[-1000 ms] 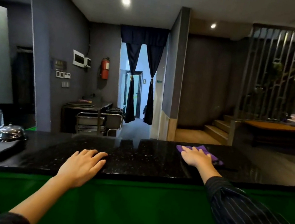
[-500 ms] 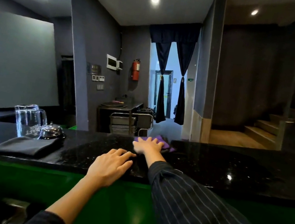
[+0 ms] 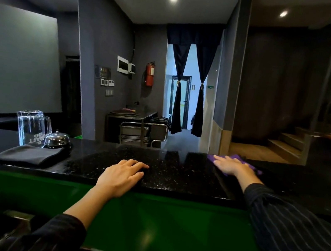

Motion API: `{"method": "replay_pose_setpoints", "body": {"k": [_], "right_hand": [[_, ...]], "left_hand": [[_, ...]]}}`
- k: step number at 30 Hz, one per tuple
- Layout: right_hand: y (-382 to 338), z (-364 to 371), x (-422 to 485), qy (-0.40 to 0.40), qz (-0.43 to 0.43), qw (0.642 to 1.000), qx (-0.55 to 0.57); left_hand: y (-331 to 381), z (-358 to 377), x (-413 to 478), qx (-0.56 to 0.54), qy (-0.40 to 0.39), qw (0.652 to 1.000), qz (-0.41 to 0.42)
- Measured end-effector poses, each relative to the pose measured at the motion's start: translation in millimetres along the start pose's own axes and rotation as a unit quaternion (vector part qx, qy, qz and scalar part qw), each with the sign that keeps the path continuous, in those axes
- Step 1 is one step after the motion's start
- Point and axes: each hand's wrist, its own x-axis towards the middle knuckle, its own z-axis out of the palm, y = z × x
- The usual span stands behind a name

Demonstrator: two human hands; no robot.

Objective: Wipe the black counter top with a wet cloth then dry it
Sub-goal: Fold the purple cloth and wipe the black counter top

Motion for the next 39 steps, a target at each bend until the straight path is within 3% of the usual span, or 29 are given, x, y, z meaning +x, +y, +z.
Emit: {"method": "replay_pose_setpoints", "body": {"k": [5, 12, 15, 19, 24, 32, 39], "right_hand": [[52, -14, -55, 0.02, 0.066, 0.998, -0.015], [23, -5, -107, 0.047, 0.133, 0.99, -0.018], [-13, 3, -125, 0.046, 0.104, 0.993, -0.024], [-64, 20, -155, 0.036, -0.006, 0.999, -0.027], [-47, 15, -178, -0.008, -0.069, 0.998, -0.005], [72, -7, -157, 0.025, 0.079, 0.996, -0.011], [50, -8, -125, 0.032, 0.18, 0.983, -0.002]], "left_hand": [[-3, 1, 0, 0.007, -0.001, 1.0, -0.008], [0, 2, 2, 0.013, 0.007, 1.0, -0.006], [1, 1, 2, 0.014, 0.002, 1.0, -0.008], [4, -3, -2, 0.014, -0.012, 1.0, -0.008], [8, -6, -8, 0.022, -0.026, 0.999, -0.002], [6, -2, -4, 0.028, -0.024, 0.999, 0.01], [1, 4, 2, 0.048, -0.023, 0.999, 0.012]]}}
